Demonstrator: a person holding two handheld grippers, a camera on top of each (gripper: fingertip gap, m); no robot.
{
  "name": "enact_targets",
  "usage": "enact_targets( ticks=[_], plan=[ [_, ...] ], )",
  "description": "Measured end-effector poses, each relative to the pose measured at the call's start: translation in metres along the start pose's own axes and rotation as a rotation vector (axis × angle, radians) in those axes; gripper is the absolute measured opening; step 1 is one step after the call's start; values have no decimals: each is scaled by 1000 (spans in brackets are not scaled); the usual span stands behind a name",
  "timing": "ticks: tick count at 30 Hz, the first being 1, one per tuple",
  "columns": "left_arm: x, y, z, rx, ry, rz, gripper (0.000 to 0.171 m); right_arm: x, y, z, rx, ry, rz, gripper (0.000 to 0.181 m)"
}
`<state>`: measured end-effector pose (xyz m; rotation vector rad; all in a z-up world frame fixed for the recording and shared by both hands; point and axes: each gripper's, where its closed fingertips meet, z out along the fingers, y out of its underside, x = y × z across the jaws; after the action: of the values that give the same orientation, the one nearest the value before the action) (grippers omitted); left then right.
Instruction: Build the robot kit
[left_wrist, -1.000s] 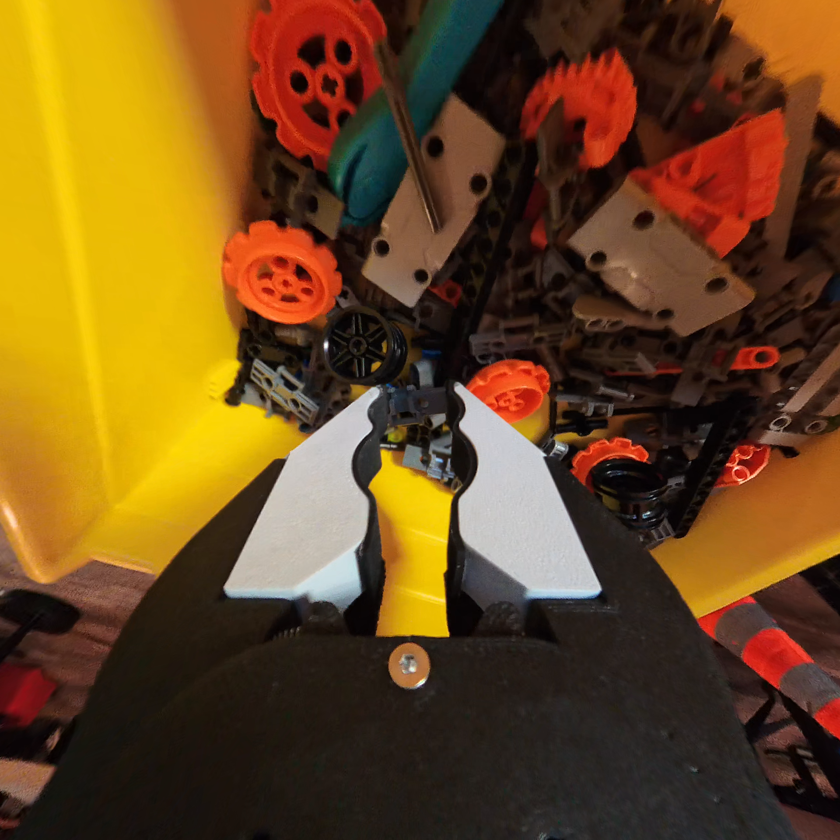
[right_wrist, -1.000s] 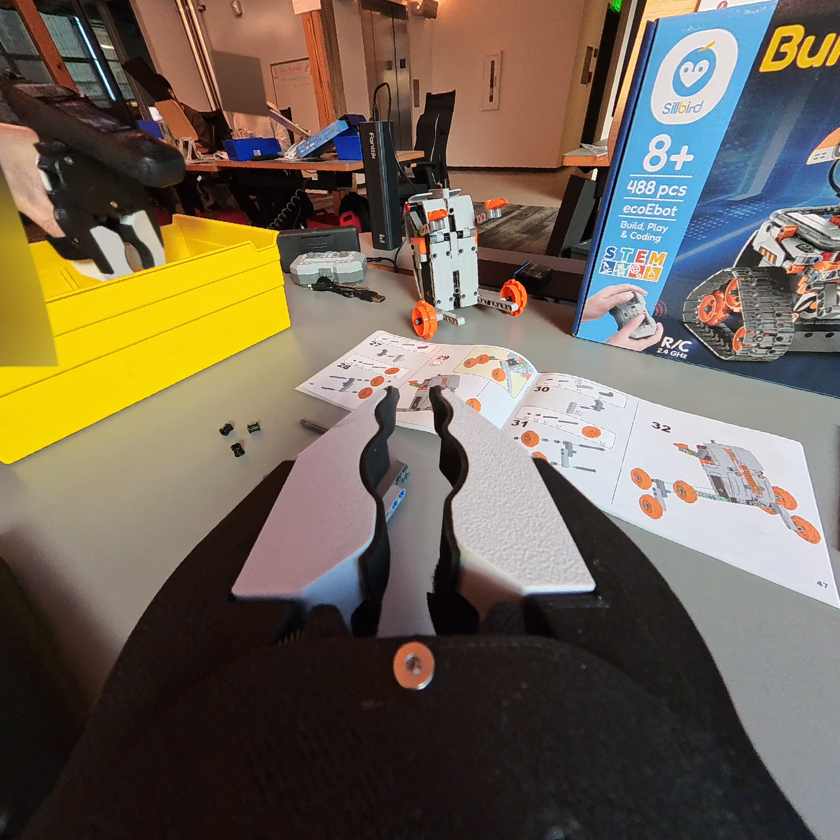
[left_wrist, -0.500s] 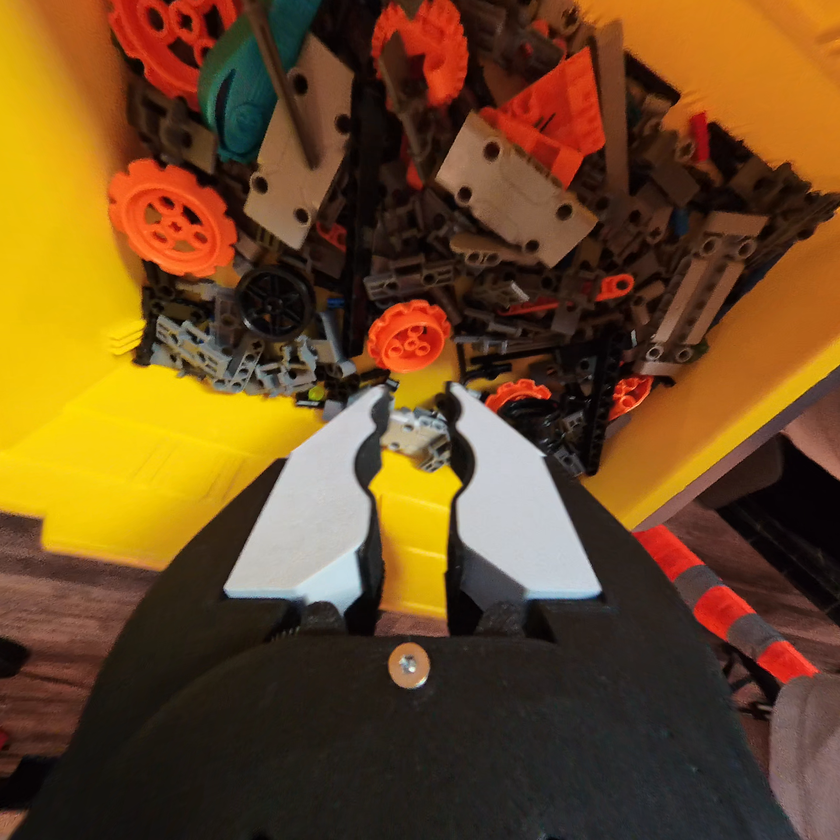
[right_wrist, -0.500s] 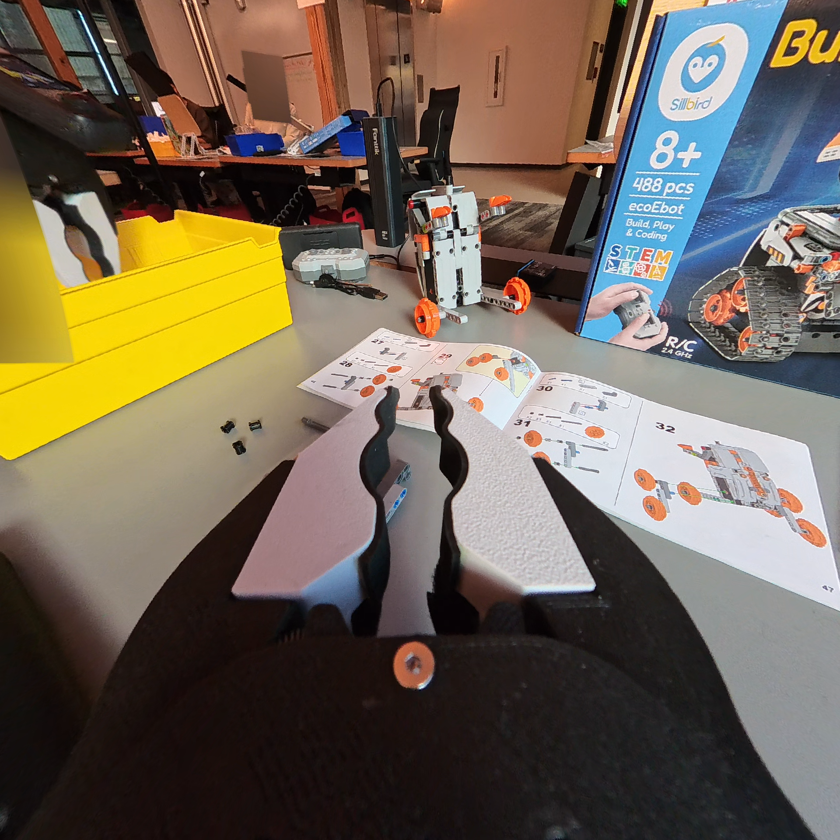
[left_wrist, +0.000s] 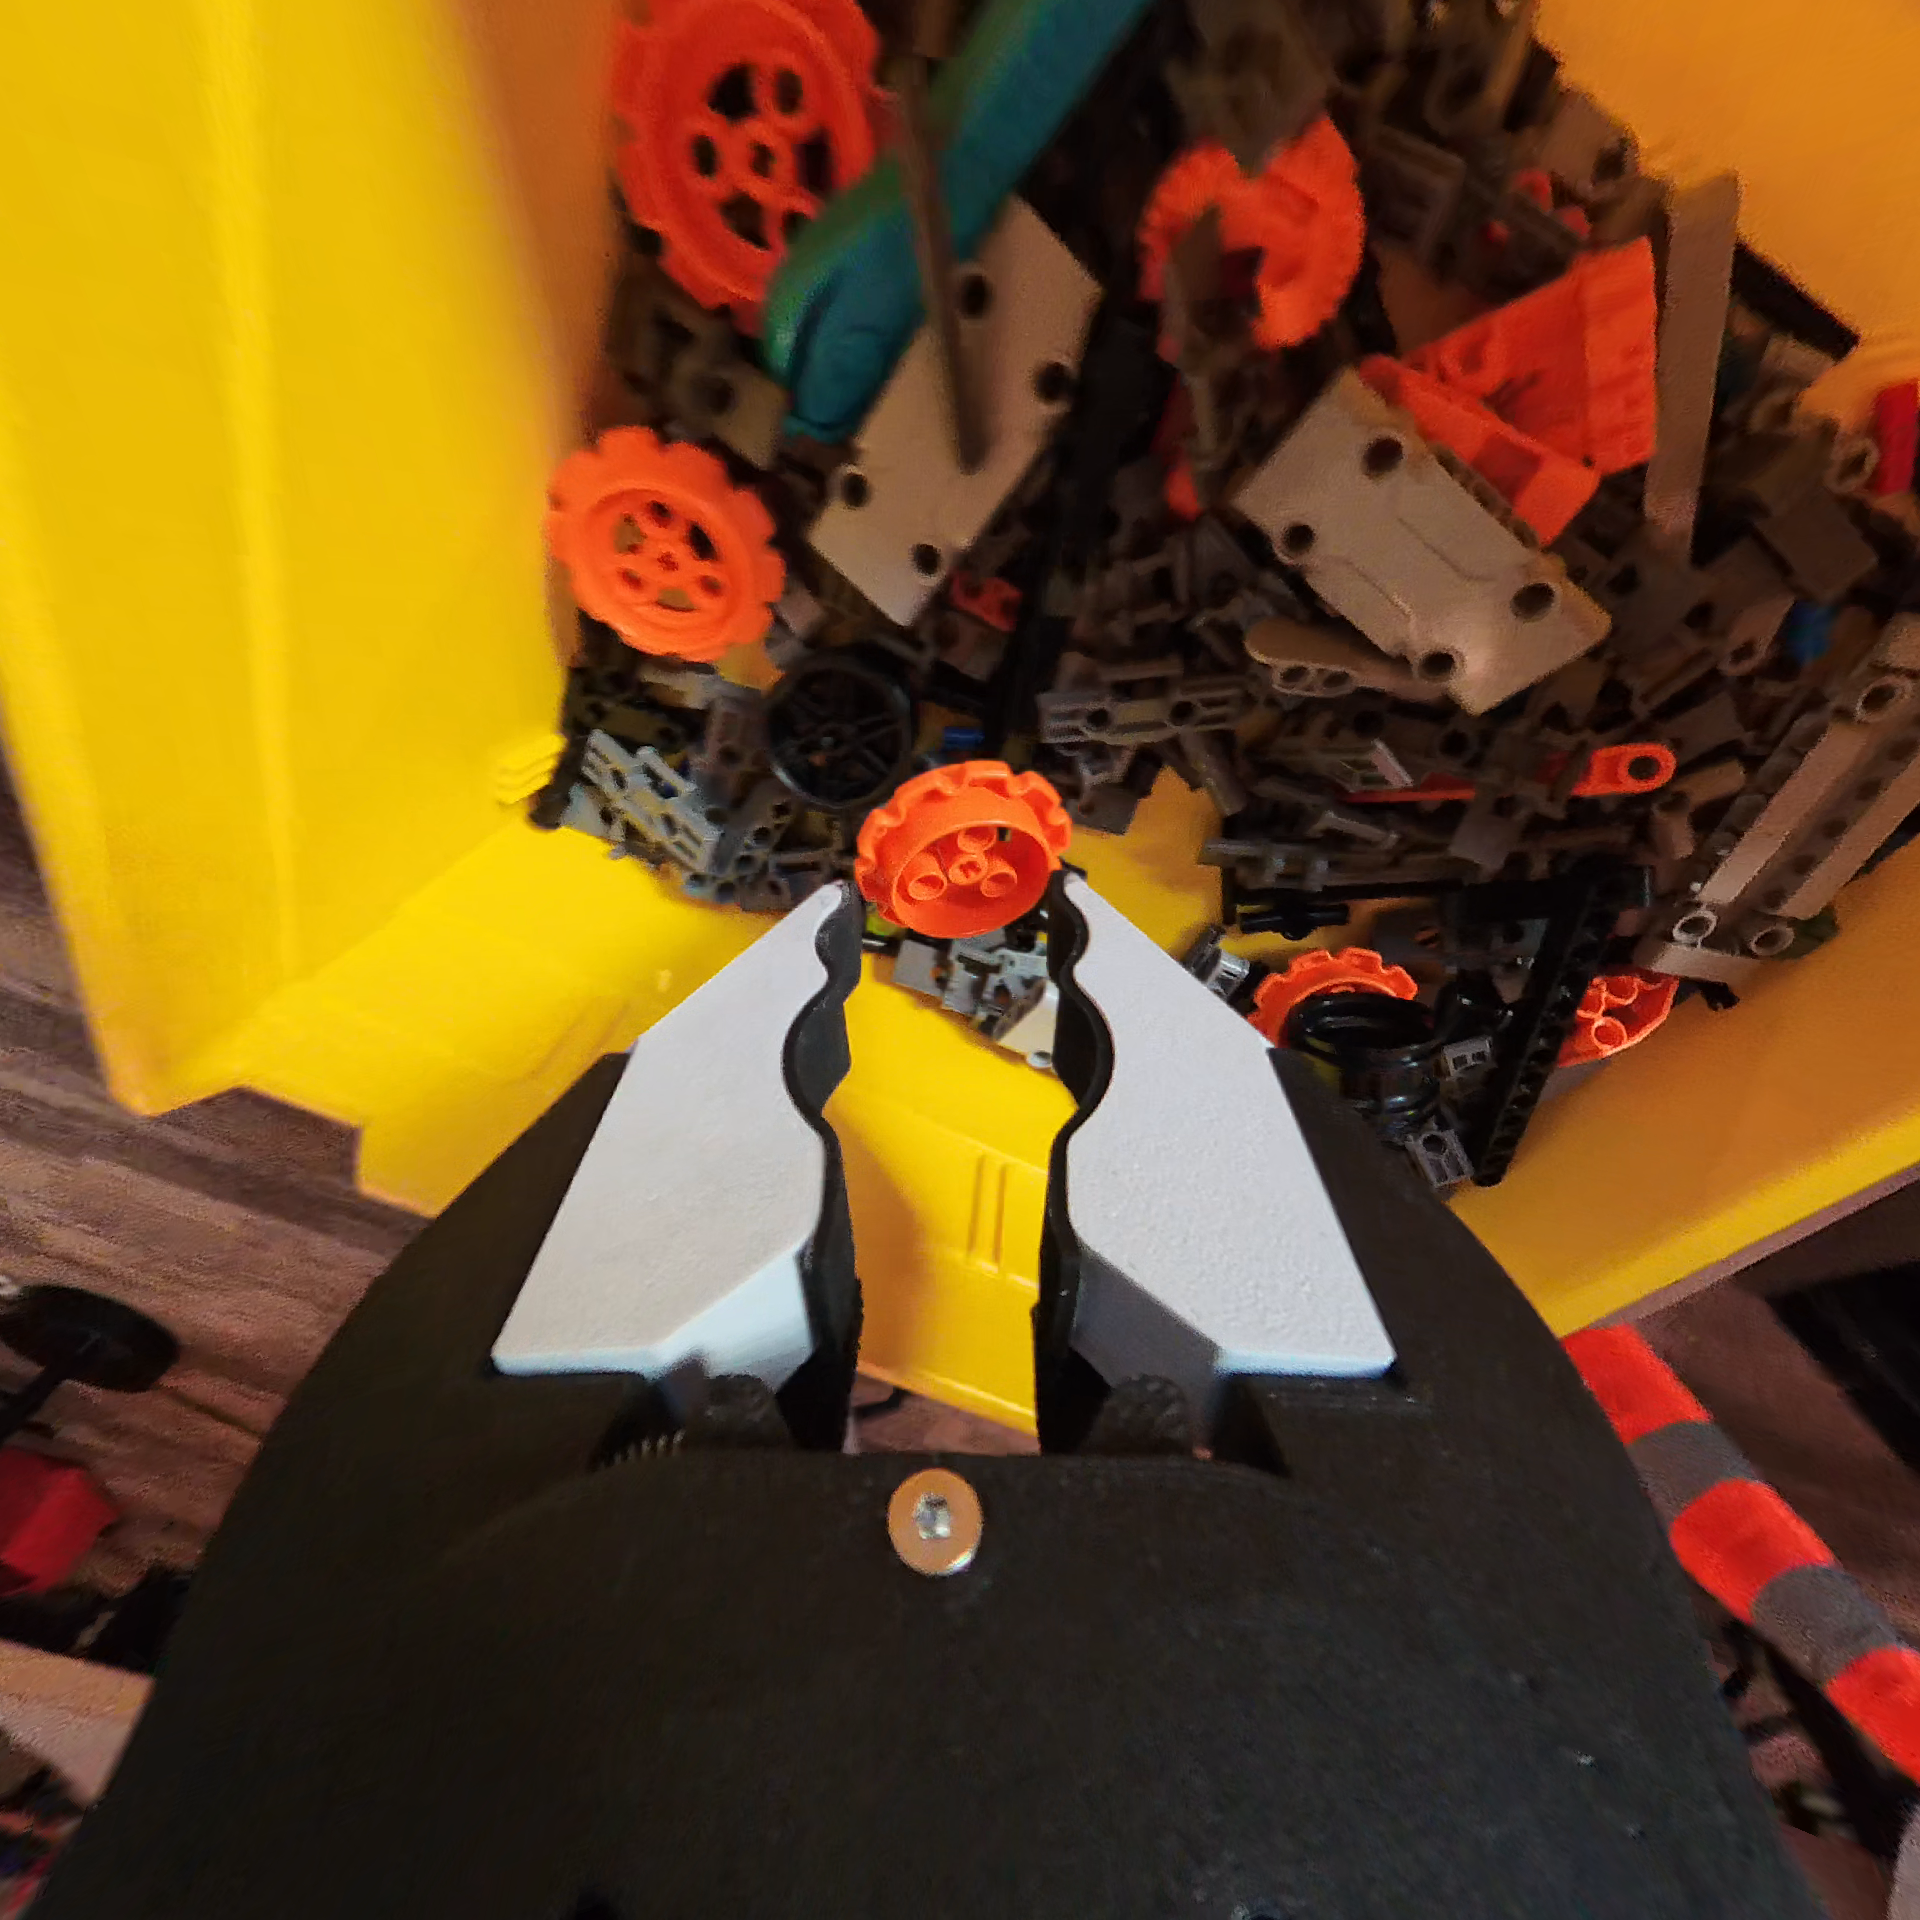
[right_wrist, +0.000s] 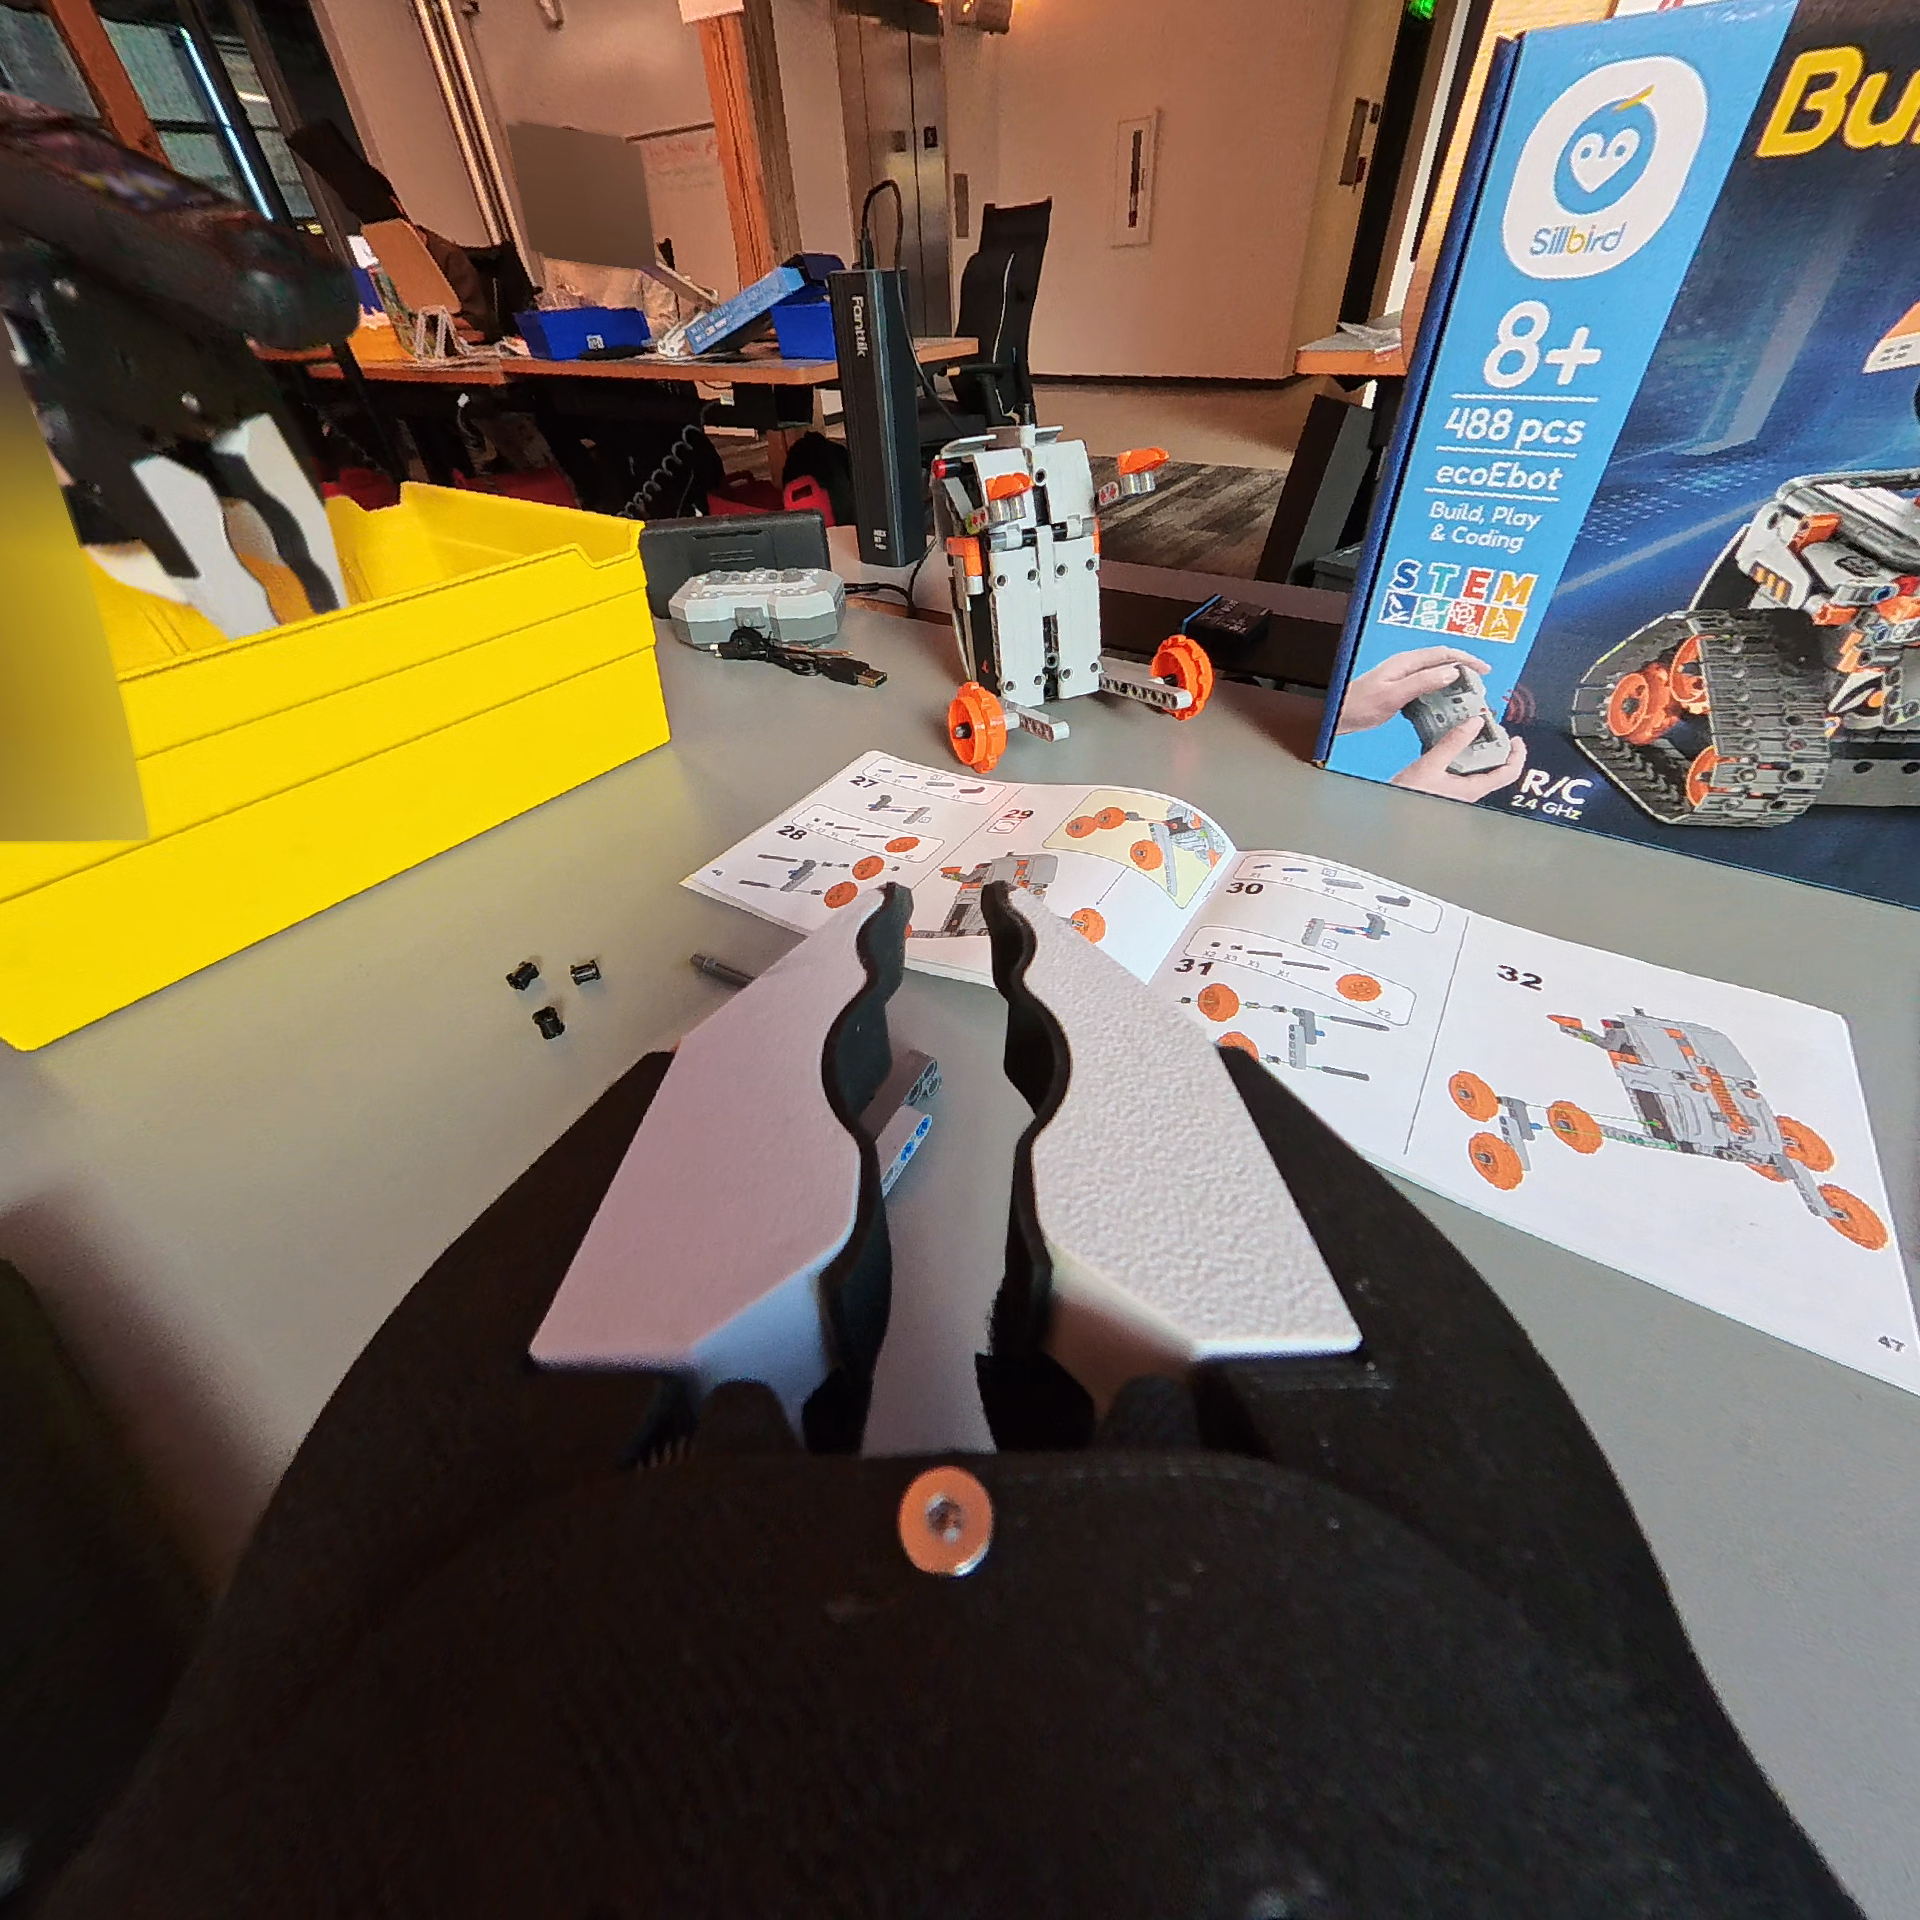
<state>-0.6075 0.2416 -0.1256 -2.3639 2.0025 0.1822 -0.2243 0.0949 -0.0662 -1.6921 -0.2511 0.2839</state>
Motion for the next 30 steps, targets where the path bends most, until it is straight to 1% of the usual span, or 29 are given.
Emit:
enact_targets(
  ticks=[2,3,4,5,6,7,8,9,13,22,30],
  plan=[
    [-11,-9,-4,52,-19,-56,36,0,0,0,-2,-1,4,14],
    [-14,-14,-4,77,-22,-69,55,0,1,0,-3,-1,7,14],
    [-12,-15,-3,73,-5,-73,66,0,0,0,-2,-1,8,14],
    [-9,-12,-2,55,15,-72,60,0,0,-1,1,0,7,14],
    [-6,-7,-1,29,25,-61,47,1,0,-1,3,1,7,14],
    [-4,-1,-1,5,27,-39,23,1,0,-1,4,0,9,14],
    [-3,4,0,-13,25,-17,6,0,-1,-1,4,-2,11,14],
    [-1,9,1,-34,31,-9,8,0,-1,-1,5,-5,12,14],
    [13,23,9,-116,122,-12,7,-1,0,0,2,-9,9,14],
    [16,22,16,-120,136,-22,9,0,-1,-1,8,-5,14,14],
    [13,18,8,-87,114,-37,9,-1,-1,-1,6,-9,9,14]
  ],
)
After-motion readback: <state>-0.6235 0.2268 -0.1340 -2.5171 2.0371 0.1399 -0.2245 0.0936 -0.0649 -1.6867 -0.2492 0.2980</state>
